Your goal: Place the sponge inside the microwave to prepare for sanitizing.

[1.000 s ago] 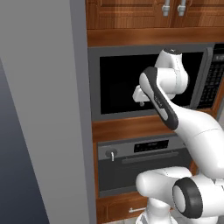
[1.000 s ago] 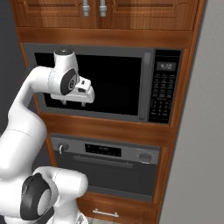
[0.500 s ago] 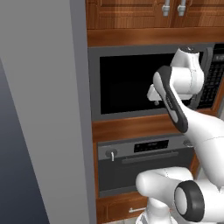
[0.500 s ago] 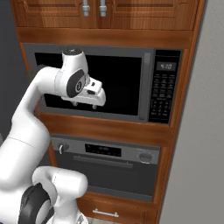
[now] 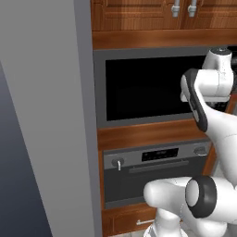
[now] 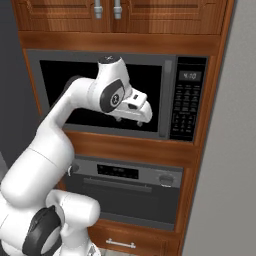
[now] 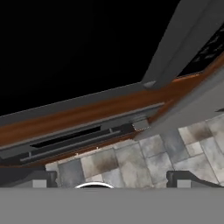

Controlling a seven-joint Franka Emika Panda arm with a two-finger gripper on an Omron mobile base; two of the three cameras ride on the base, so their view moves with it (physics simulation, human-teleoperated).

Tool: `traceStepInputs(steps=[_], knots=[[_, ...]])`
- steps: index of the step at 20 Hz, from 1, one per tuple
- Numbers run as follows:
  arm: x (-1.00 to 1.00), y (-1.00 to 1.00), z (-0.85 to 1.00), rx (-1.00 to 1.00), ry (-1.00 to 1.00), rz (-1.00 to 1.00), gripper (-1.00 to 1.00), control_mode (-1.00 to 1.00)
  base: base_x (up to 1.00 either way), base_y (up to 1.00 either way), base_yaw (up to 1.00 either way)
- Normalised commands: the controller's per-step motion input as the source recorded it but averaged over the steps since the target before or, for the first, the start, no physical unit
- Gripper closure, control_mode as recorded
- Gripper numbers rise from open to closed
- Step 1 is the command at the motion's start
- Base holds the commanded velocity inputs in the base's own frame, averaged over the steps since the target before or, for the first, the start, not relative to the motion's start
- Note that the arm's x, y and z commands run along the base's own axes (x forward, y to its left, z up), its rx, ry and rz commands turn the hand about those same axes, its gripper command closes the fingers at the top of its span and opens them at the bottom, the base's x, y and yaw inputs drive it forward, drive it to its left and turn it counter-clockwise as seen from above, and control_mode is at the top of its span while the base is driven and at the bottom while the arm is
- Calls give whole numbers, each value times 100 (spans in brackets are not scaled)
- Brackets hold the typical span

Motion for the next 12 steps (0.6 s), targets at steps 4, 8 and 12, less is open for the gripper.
traceStepInputs(steps=[4,8,12], knots=[[0,-79,-3,-2,-35,-2,-100,-100,0,0,0],[0,-24,7,0,-19,-1,-100,-100,0,0,0],[14,-25,3,0,-2,0,-100,-100,0,0,0]])
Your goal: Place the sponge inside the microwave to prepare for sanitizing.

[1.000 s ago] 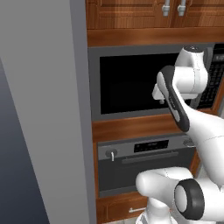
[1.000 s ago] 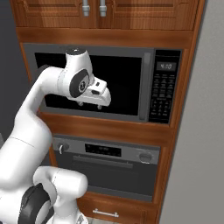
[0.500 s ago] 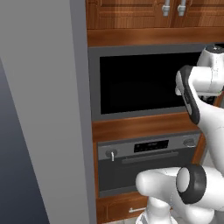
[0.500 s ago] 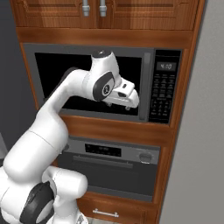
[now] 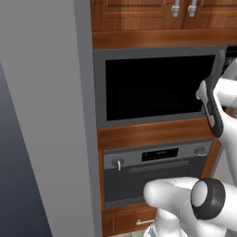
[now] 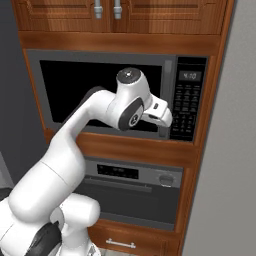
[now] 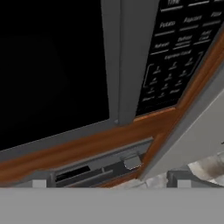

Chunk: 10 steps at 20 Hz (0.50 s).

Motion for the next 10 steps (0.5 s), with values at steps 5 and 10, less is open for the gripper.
traceStepInputs(steps=[5,10], knots=[[20,-53,0,0,2,0,-100,-100,0,0,0],[23,-29,0,2,-1,5,-100,-100,0,0,0]])
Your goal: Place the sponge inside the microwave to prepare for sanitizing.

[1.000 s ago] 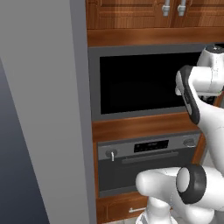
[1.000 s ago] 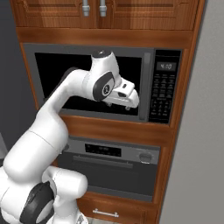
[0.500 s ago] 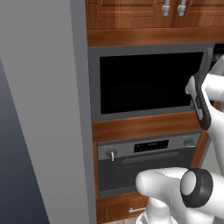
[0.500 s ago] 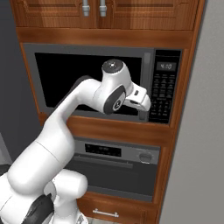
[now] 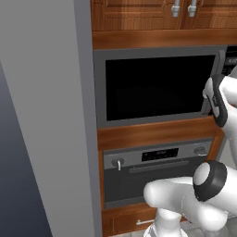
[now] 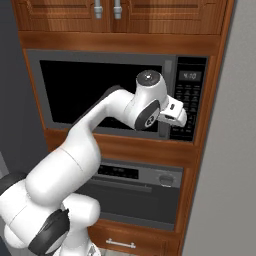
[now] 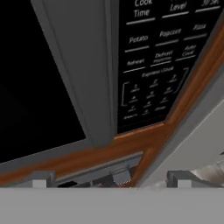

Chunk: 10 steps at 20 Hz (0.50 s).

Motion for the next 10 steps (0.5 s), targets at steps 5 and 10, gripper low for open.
traceStepInputs(steps=[5,10], knots=[[37,-2,0,0,-6,9,-100,-100,0,0,0],[34,0,0,0,-3,4,-100,-100,0,0,0]])
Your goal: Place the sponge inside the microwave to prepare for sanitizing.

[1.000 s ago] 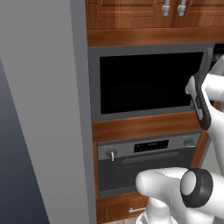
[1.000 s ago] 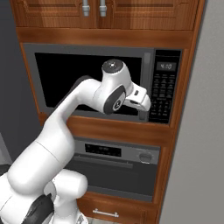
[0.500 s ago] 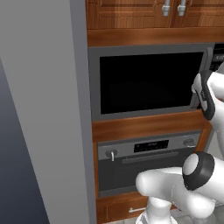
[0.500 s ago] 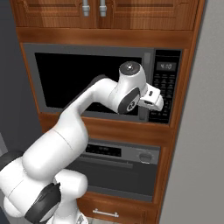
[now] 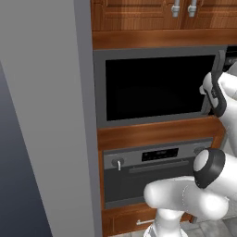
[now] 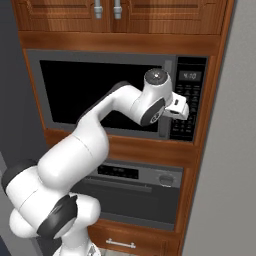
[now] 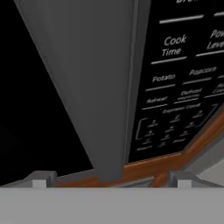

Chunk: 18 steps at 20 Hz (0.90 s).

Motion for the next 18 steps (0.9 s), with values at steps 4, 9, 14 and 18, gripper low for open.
traceStepInputs(steps=[4,9,14,18], knots=[[34,-2,0,0,-1,1,-100,-100,0,0,0],[38,-2,0,0,-4,0,-100,-100,0,0,0],[28,-15,-1,0,-7,8,-100,-100,0,0,0],[29,-7,-3,0,-7,13,100,-100,0,0,0]])
